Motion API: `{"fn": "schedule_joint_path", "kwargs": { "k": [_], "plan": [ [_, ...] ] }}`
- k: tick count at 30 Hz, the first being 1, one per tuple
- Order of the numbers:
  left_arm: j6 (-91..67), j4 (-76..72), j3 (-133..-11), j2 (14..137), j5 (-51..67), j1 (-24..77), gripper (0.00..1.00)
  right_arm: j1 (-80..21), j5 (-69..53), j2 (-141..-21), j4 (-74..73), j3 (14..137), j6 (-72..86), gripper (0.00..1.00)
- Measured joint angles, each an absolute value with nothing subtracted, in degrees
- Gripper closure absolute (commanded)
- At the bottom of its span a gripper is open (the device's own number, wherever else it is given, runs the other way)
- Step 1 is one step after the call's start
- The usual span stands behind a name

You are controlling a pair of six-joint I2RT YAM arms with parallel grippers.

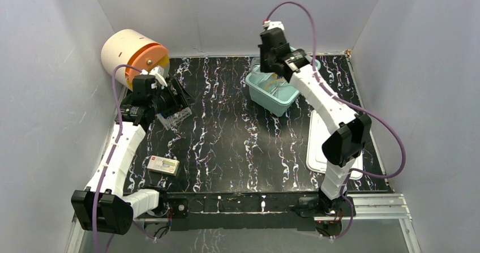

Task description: Organize the chemistry lab equipment

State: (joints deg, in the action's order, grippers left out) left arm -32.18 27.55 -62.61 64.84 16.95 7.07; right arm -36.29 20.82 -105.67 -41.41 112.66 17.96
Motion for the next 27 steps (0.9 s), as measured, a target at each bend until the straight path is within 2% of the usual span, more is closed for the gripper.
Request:
{"fn": "schedule_joint_path", "kwargs": {
  "k": [6, 12, 18, 27],
  "plan": [
    [-32.21, 28.36, -62.61, 65.84, 16.91, 7.07, 0.27, -27.57, 21.08, -104.92, -40.62, 112.66, 17.17, 0.97],
    [-32.21, 28.67, -62.61, 67.16, 16.75, 7.07, 0.27, -20.23, 20.95, -110.28, -41.28, 113.49, 18.11, 0.97],
    [-32.18, 29.74, -62.22, 69.06, 15.57, 7.07, 0.27, -15.40, 20.88, -123.15, -47.77, 123.04, 19.51, 0.97],
    [-32.38, 32.25, -61.06, 72.58, 12.86, 7.07, 0.26, -15.55, 20.78, -133.40, -58.61, 136.81, 20.97, 0.96]
  ]
}}
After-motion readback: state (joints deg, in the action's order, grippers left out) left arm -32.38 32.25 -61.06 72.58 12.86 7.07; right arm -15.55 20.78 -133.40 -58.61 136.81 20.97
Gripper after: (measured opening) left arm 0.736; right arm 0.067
